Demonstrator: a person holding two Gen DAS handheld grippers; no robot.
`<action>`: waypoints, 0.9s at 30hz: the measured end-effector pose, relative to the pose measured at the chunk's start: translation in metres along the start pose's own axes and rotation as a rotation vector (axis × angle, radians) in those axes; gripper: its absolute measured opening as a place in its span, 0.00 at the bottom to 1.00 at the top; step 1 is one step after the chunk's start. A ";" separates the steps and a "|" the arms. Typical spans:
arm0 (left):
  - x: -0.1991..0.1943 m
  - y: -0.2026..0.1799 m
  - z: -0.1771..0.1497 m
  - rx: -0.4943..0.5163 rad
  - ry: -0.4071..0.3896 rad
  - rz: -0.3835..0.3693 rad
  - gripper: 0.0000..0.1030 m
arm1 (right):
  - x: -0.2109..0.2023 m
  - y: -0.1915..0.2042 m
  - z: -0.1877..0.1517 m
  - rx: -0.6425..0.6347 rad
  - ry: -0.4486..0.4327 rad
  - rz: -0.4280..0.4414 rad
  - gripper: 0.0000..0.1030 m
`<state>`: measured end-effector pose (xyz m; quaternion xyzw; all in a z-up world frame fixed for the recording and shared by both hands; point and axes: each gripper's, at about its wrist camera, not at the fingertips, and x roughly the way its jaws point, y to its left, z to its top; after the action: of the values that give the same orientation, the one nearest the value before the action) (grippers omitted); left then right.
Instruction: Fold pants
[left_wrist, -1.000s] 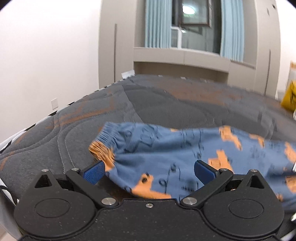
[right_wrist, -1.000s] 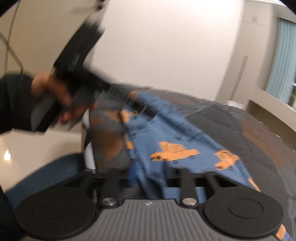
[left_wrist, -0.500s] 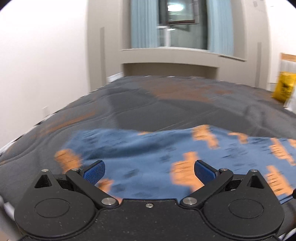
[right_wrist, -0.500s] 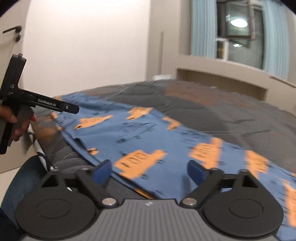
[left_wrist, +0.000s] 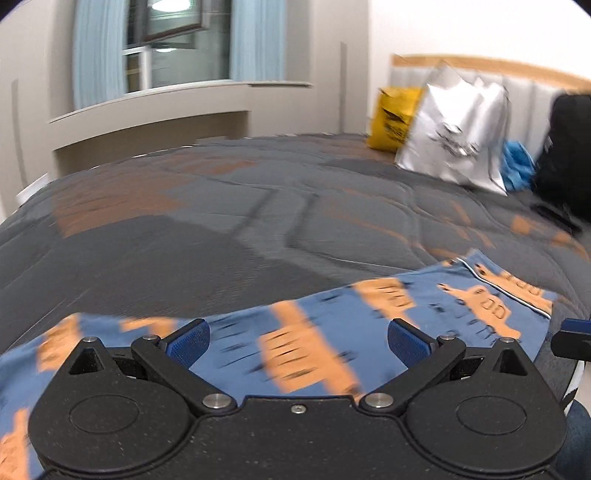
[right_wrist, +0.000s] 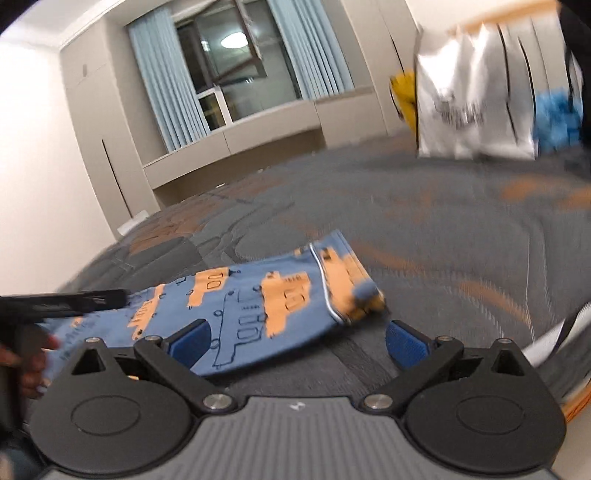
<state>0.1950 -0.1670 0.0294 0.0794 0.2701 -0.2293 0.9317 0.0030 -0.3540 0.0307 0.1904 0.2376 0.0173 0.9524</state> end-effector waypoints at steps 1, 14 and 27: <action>0.007 -0.008 0.002 0.013 0.013 -0.001 0.99 | 0.001 -0.005 0.002 0.030 0.013 0.031 1.00; 0.036 0.005 0.016 -0.139 0.095 -0.039 0.99 | 0.022 -0.035 0.008 0.243 -0.052 0.066 0.64; 0.064 -0.031 0.071 -0.363 0.143 -0.580 0.99 | 0.018 0.069 -0.026 -0.501 -0.170 -0.198 0.20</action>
<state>0.2611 -0.2386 0.0534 -0.1517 0.3823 -0.4267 0.8055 0.0106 -0.2787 0.0271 -0.0745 0.1628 -0.0337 0.9833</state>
